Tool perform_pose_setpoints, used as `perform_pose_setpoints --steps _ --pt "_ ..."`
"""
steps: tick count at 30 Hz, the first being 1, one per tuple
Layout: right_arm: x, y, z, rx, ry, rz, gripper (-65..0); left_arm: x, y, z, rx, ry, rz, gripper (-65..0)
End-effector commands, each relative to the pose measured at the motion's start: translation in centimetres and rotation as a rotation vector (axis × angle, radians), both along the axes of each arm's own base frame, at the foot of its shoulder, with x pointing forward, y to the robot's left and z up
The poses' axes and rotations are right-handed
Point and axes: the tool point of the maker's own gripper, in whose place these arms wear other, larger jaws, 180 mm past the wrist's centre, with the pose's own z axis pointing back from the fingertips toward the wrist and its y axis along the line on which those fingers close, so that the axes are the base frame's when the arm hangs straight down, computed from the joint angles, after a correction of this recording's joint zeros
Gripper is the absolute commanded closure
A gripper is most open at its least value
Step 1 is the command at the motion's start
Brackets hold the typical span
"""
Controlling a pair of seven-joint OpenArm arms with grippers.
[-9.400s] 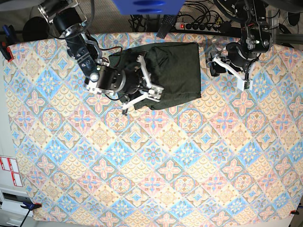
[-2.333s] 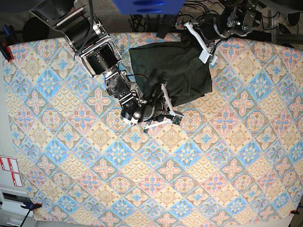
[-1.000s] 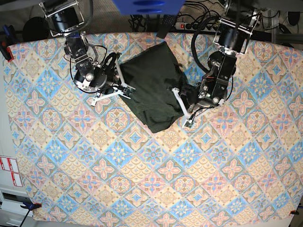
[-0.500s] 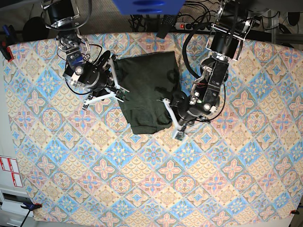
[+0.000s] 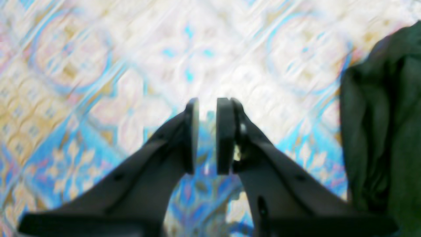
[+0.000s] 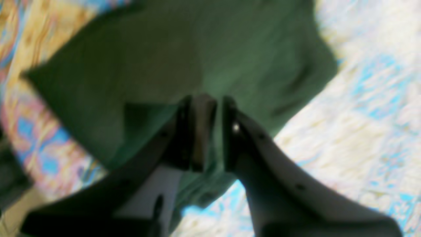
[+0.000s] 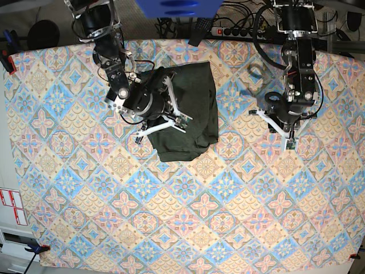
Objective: Fold the T-shirt properly
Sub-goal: 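Press the folded bundle with both grippers and release the left gripper, then drag the folded shirt with the right gripper toward the right arm's side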
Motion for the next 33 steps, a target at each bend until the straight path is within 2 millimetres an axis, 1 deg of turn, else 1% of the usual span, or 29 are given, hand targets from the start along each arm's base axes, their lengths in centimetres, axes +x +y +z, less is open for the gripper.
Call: perform_pose_setpoints --steps 1,3,6,8,11,13,14,16,17,21,23,26,27,31,33 --pt "-0.1 1.5 0.3 0.034 0.002 0.018 -7.7 0.7 -0.5 1.6 -0.004 -0.062 -0.017 -7.4" --pt "-0.9 3.1 -0.6 0.052 0.043 0.034 -7.7 -0.2 -0.8 1.8 -0.003 -0.061 -0.025 -7.4" --pt "-1.7 4.9 -1.7 0.082 0.102 0.032 -7.7 -1.0 -1.3 2.2 -0.005 -0.067 -0.036 -7.4" --pt "-2.1 5.5 -2.4 0.091 0.136 0.029 -7.7 -1.4 -2.0 2.0 -0.032 -0.062 -0.032 -7.4" --pt "-2.5 5.9 -3.2 0.087 0.164 0.036 -7.1 -2.0 -2.4 1.5 -0.052 -0.046 -0.03 -7.4" --pt "-1.7 5.8 -3.3 0.075 0.16 0.038 -5.1 -2.3 -2.6 1.3 -0.062 -0.039 -0.029 -7.4" --pt "-1.5 5.7 -3.8 0.065 0.17 0.039 -4.2 -2.5 -2.7 1.2 -0.069 -0.033 -0.03 -7.4" --pt "-1.7 5.3 -5.1 0.046 0.209 0.035 -3.4 -3.0 -3.1 0.9 -0.092 -0.023 -0.029 -7.4" --pt "-2.1 5.2 -5.9 0.04 0.235 0.031 -3.3 -3.2 -3.2 0.8 -0.101 -0.019 -0.029 -7.4" --pt "-3.7 5.9 -8.0 0.057 0.311 0.032 -3.3 -3.7 -3.7 0.6 -0.14 -0.009 -0.028 -7.4" --pt "-4.6 5.6 -9.3 0.048 0.354 0.028 -3.2 -3.8 -3.9 0.5 -0.149 -0.006 -0.028 -7.4" --pt "-5.1 4.4 -10.8 0.045 0.408 -0.02 -3.2 -4.5 -4.0 0.1 -0.156 0.011 -0.028 -7.4" --pt "-5.0 3.9 -11.1 0.043 0.42 -0.041 -3.2 -4.5 -4.0 0.1 -0.156 0.013 -0.028 -7.4" --pt "-3.2 2.1 -11.5 0.049 0.432 -0.116 -3.1 -4.6 -4.0 0.0 -0.156 0.014 -0.028 -7.4" --pt "-3.2 1.5 -11.9 0.051 0.448 -0.141 -3.1 -4.6 -4.0 0.0 -0.156 0.014 -0.028 -7.4"
